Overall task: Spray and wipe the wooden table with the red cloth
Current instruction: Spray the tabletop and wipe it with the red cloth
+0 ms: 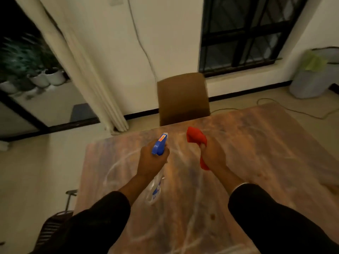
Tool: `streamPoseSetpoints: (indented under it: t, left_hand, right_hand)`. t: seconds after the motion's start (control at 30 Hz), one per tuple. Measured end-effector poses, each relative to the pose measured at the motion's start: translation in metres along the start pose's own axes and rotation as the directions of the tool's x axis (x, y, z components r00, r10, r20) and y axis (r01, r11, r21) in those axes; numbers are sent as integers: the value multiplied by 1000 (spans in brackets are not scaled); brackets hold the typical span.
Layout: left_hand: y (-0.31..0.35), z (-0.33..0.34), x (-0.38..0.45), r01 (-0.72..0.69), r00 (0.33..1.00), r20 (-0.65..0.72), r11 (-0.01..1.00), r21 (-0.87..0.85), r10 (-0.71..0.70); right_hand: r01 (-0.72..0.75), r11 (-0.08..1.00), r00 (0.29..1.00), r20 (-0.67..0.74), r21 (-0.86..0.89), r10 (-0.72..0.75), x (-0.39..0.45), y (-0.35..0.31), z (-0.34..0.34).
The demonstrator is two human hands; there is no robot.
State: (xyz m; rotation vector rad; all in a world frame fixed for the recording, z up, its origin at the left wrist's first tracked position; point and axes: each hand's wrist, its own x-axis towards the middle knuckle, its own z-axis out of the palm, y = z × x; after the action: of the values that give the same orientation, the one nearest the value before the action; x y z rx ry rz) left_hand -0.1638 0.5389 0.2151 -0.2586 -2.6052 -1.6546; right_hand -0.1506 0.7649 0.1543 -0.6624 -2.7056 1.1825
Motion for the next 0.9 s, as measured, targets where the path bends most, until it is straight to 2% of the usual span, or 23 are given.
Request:
streamPoseSetpoints:
  t: [0.13, 0.37, 0.6, 0.9]
  left_hand:
    - [-56, -105, 2, 114, 991, -85, 992, 62, -108]
    - [-141, -236, -7, 275, 960, -130, 920, 279, -248]
    - [-192, -279, -9, 317, 948, -112, 884, 343, -297]
    - [-247, -297, -8, 246, 964, 4, 898, 365, -266]
  right_hand:
    - [71, 997, 996, 46, 10, -72, -6, -67, 70]
    - [18, 999, 996, 92, -29, -15, -16, -130, 153]
    - [77, 996, 992, 100, -48, -72, -21, -154, 210]
    - [115, 988, 993, 20, -104, -114, -23, -169, 275]
